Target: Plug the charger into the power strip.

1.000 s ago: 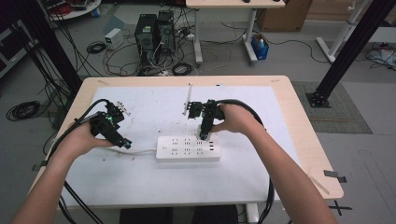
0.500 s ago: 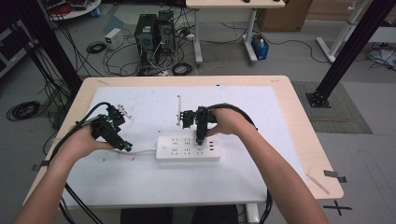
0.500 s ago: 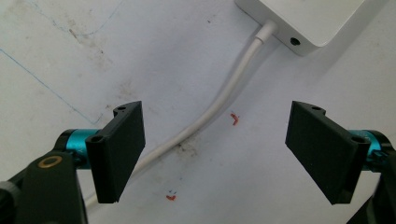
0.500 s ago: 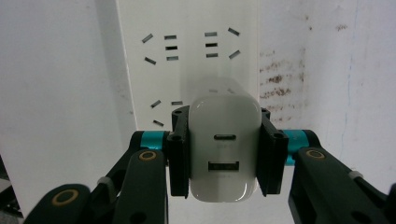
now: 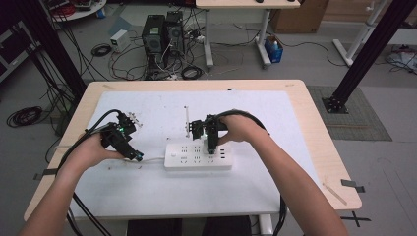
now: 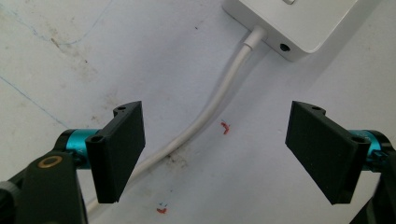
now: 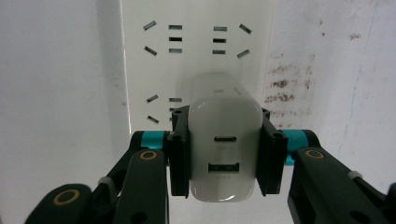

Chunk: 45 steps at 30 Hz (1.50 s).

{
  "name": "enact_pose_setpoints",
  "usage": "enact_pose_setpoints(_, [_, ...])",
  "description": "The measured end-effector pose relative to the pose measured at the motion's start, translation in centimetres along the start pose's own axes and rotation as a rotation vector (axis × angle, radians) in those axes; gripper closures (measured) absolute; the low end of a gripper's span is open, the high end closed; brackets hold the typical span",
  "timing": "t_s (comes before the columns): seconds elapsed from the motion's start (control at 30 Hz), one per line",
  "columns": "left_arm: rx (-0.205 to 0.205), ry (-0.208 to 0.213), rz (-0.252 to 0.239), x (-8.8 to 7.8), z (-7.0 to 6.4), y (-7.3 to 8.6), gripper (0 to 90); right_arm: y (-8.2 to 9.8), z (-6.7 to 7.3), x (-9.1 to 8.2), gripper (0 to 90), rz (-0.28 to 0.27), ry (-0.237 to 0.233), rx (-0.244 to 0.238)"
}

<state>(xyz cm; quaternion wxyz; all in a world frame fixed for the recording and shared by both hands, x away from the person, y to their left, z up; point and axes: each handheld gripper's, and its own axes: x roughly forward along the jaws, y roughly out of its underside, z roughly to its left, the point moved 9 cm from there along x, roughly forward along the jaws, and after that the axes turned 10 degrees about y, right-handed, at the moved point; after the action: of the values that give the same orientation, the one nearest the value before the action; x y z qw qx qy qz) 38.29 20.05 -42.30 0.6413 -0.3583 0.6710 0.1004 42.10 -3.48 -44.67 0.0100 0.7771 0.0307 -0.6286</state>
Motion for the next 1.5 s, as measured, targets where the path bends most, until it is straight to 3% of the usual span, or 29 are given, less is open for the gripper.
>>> enact_pose_setpoints(0.1, [-0.008, 0.006, -0.005, 0.3, 0.1, -0.1, 20.0, 0.0, 0.1, 0.1, 63.2, 0.004, 0.007, -0.009])
enact_pose_setpoints(0.23, [0.000, 0.011, -0.001, 0.5, 0.1, -0.2, 20.0, 0.1, -0.2, 0.2, 63.3, -0.018, -0.020, 0.026])
enact_pose_setpoints(0.3, [0.004, 0.015, 0.002, 0.6, 0.1, -0.1, 20.0, -0.1, 0.2, 0.2, 63.4, 0.006, 0.023, -0.007])
enact_pose_setpoints(0.53, [0.011, 0.016, -0.016, 0.5, -0.1, -0.6, 20.0, -0.3, 0.3, 0.5, 63.3, 0.004, 0.033, 0.000])
enact_pose_setpoints(0.7, [0.016, 0.017, -0.014, 0.5, -0.1, -0.5, 20.0, -0.1, 0.2, 0.7, 62.5, -0.039, 0.011, 0.008])
enact_pose_setpoints(0.73, [0.017, 0.017, -0.018, 0.5, -0.1, -0.6, 20.0, -0.2, 0.1, 0.7, 60.8, -0.043, 0.009, 0.007])
enact_pose_setpoints(0.77, [0.022, 0.018, -0.014, 0.5, 0.1, -0.6, 20.0, -0.2, 0.0, 0.9, 43.9, -0.062, 0.002, 0.011])
enact_pose_setpoints(0.87, [0.011, 0.009, -0.019, 0.7, 0.4, -0.6, 20.0, 0.3, -0.1, 0.1, 35.2, -0.107, -0.063, 0.134])
enact_pose_setpoints(1.0, [0.008, -0.015, -0.021, 0.1, 1.0, -0.8, 17.9, 2.7, -1.1, -2.7, 22.6, -0.146, -0.042, 0.364])
enact_pose_setpoints(1.03, [0.010, -0.020, -0.023, -0.2, 1.1, -0.9, 17.9, 4.1, -1.5, -3.5, 22.6, -0.149, -0.018, 0.445])
enact_pose_setpoints(1.07, [0.007, -0.029, -0.032, -0.5, 1.3, -1.1, 17.9, 5.0, -1.8, -4.0, 22.5, -0.149, -0.002, 0.496])
enact_pose_setpoints(1.2, [0.015, -0.054, -0.043, -1.5, 1.5, -1.7, 17.9, 10.5, -2.7, -6.1, 21.8, -0.157, 0.055, 0.839])
enact_pose_setpoints(1.27, [0.020, -0.064, -0.045, -1.7, 1.5, -2.0, 17.9, 14.1, -2.7, -6.5, 21.4, -0.132, 0.083, 1.048])
enact_pose_setpoints(1.4, [0.023, -0.074, -0.052, -1.9, 1.6, -2.7, 17.9, 18.8, -1.8, -6.5, 19.1, -0.089, 0.124, 1.204])
enact_pose_setpoints(1.43, [0.022, -0.077, -0.054, -1.9, 1.6, -2.8, 17.9, 19.7, -1.6, -6.6, 19.1, -0.089, 0.127, 1.244])
enact_pose_setpoints(1.47, [0.022, -0.077, -0.054, -1.9, 1.6, -2.8, 17.9, 19.7, -1.6, -6.6, 19.1, -0.089, 0.127, 1.244])
enact_pose_setpoints(1.5, [0.015, -0.082, -0.060, -1.8, 1.8, -3.2, 17.9, 20.8, -1.3, -6.7, 19.1, -0.101, 0.123, 1.293])
